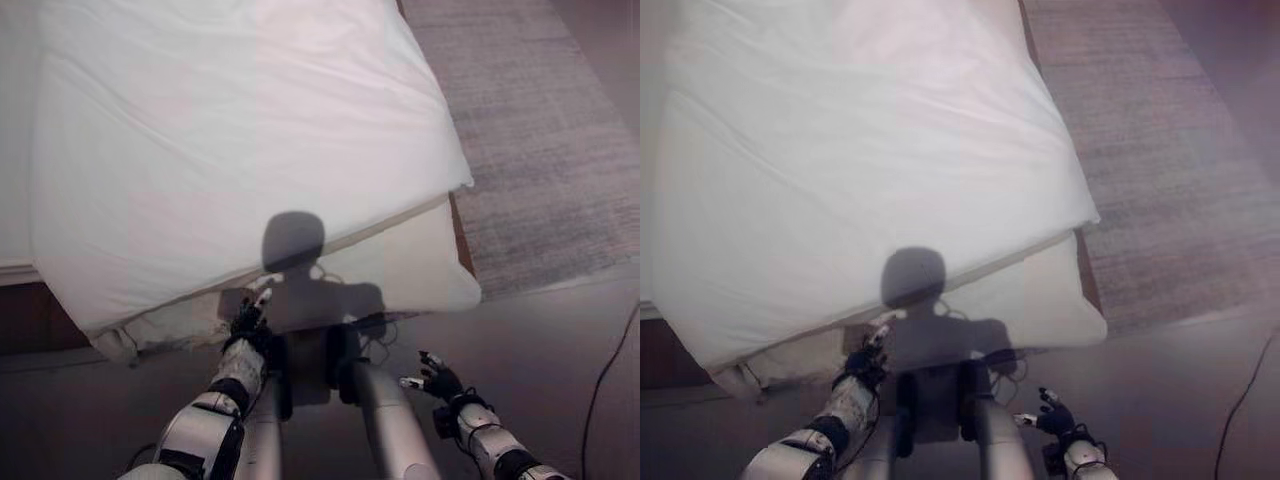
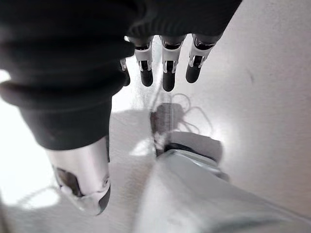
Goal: Make the bed
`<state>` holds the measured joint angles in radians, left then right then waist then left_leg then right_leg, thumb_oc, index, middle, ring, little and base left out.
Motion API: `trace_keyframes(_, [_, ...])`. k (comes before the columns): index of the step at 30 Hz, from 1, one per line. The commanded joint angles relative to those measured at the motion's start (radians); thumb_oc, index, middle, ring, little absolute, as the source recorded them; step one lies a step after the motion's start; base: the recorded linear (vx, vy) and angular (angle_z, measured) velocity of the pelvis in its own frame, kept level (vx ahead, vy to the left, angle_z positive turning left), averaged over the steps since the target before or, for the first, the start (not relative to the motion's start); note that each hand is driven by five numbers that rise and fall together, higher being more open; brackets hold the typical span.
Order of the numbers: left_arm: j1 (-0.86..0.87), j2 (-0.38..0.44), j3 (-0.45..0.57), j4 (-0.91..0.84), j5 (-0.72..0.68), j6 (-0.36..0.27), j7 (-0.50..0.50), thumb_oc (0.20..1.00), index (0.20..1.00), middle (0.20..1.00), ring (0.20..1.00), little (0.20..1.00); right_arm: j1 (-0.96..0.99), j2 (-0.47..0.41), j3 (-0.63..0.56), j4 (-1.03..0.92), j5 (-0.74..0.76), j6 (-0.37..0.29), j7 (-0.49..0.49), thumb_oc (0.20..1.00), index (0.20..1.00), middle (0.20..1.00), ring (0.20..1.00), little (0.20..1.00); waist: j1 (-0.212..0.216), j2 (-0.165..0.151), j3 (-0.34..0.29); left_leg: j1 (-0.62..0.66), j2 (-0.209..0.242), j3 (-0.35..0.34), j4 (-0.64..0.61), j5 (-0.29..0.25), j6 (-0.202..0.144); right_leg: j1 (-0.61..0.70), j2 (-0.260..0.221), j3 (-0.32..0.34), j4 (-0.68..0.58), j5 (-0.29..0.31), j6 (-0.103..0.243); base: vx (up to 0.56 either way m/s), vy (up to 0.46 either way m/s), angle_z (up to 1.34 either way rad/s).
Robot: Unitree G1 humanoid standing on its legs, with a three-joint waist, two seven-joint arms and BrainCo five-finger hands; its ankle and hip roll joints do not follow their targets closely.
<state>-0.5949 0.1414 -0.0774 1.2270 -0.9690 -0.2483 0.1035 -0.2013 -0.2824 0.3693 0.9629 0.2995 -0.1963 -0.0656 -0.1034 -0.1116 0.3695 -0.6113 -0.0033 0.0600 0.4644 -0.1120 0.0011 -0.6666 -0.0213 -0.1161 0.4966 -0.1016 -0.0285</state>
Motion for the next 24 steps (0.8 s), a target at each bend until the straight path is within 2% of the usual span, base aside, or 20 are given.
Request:
trace_keyframes(1, [-0.031,-0.007,0.047,-0.025,-0.081,-0.058,0.026,1.000,1.000,1.000,1.000,1.000,0.054,-0.044,0.028,-0.083,0.059,-0.040,-0.016,1.000,1.000,1.000,1.000,1.000,-0.025,0.006,-0.063,-0.059,0.021,0.014,0.006,0.026,-0.032,-0.011,-0.051,0.046,-0.028,0.067,0.116,0.02,0.007,-0.05])
trace_keyframes(10, [-0.164,0.066,0.123,-0.034,-0.173,-0.111,0.072,1.000,1.000,1.000,1.000,1.000,0.074,-0.056,0.049,-0.163,0.097,-0.059,-0.004,1.000,1.000,1.000,1.000,1.000,-0.054,-0.015,-0.061,-0.089,0.026,0.016,0.008,0.026,-0.036,-0.040,-0.041,0.056,-0.040,0.073,0.117,0.01,0.000,-0.02])
trace_keyframes(17, [-0.234,0.115,0.152,-0.011,-0.200,-0.125,0.101,1.000,1.000,1.000,1.000,1.000,0.089,-0.061,0.053,-0.179,0.110,-0.063,-0.001,1.000,1.000,1.000,1.000,1.000,-0.066,-0.031,-0.070,-0.121,0.038,0.027,0.028,0.021,-0.037,-0.071,-0.038,0.063,-0.034,0.081,0.120,0.00,0.012,-0.08])
trace_keyframes(18, [-0.259,0.127,0.141,0.005,-0.182,-0.118,0.109,0.922,0.922,0.922,0.922,0.922,0.085,-0.066,0.057,-0.174,0.106,-0.061,0.005,1.000,1.000,1.000,1.000,1.000,-0.068,-0.030,-0.073,-0.129,0.038,0.026,0.031,0.023,-0.037,-0.083,-0.039,0.062,-0.029,0.083,0.120,0.00,0.000,0.00])
trace_keyframes(19, [-0.266,0.139,0.138,0.015,-0.171,-0.109,0.109,0.542,0.542,0.542,0.542,0.542,0.084,-0.068,0.059,-0.172,0.102,-0.060,0.005,1.000,1.000,1.000,1.000,1.000,-0.068,-0.029,-0.074,-0.135,0.039,0.026,0.035,0.021,-0.036,-0.089,-0.039,0.063,-0.022,0.083,0.120,-0.02,0.031,0.00])
trace_keyframes(20, [-0.269,0.148,0.136,0.023,-0.161,-0.107,0.114,0.341,0.341,0.341,0.341,0.341,0.080,-0.070,0.062,-0.170,0.099,-0.061,0.004,1.000,1.000,1.000,1.000,1.000,-0.069,-0.028,-0.075,-0.140,0.040,0.028,0.038,0.021,-0.036,-0.093,-0.040,0.063,-0.021,0.083,0.120,0.00,0.000,0.00])
trace_keyframes(21, [-0.275,0.152,0.135,0.023,-0.160,-0.107,0.118,0.200,0.200,0.200,0.200,0.200,0.079,-0.069,0.064,-0.172,0.099,-0.061,0.004,1.000,1.000,1.000,1.000,1.000,-0.069,-0.028,-0.077,-0.144,0.042,0.030,0.040,0.020,-0.037,-0.097,-0.039,0.064,-0.021,0.084,0.120,-0.01,0.016,-0.05])
trace_keyframes(24, [-0.276,0.161,0.135,0.024,-0.151,-0.105,0.118,0.200,0.200,0.200,0.200,0.200,0.080,-0.069,0.066,-0.177,0.094,-0.062,0.006,1.000,1.000,1.000,1.000,1.000,-0.069,-0.028,-0.081,-0.150,0.046,0.035,0.046,0.018,-0.036,-0.106,-0.038,0.068,-0.020,0.087,0.121,-0.01,0.022,-0.07])
